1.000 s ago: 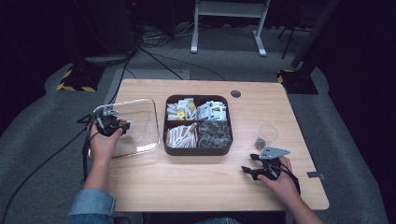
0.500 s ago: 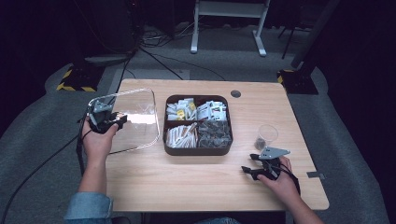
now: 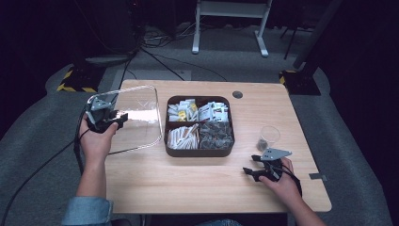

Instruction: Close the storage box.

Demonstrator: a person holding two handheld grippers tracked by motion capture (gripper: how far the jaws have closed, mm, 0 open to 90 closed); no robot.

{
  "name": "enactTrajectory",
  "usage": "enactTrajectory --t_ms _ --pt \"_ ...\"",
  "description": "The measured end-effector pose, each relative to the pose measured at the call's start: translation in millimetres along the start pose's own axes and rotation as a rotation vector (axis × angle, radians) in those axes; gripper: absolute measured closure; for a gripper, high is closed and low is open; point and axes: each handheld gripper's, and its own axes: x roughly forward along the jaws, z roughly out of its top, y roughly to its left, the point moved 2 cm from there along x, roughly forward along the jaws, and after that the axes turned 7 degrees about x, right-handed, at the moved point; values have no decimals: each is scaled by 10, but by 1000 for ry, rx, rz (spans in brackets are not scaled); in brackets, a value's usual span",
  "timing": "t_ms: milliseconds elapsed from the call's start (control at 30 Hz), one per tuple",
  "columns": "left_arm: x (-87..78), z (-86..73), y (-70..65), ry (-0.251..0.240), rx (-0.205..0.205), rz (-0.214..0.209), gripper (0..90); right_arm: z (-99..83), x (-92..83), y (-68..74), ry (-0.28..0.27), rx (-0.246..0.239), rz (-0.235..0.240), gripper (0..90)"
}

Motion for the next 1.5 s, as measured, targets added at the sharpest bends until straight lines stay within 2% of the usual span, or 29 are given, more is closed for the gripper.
enactTrajectory --t_ms 133,267,367,600,833,1167,1367,1500 --pt "-34 82 -74 -8 23 1 584 0 0 0 0 0 0 324" --pt "-30 143 -149 -5 29 -8 584 0 0 0 0 0 0 324" --pt "22 209 -228 11 42 -22 584 0 0 0 -1 0 0 324" --pt "141 430 -478 13 78 -59 584 0 0 0 0 0 0 324" --pt "220 601 -684 10 93 -80 584 0 0 1 0 -1 1 324" --pt "369 805 -995 8 113 -104 584 0 0 0 0 -1 2 324" --pt "452 903 -1168 0 139 -94 584 0 0 -1 0 -1 3 325" --pt "522 948 -1258 3 136 -128 584 0 0 2 0 -3 6 324"
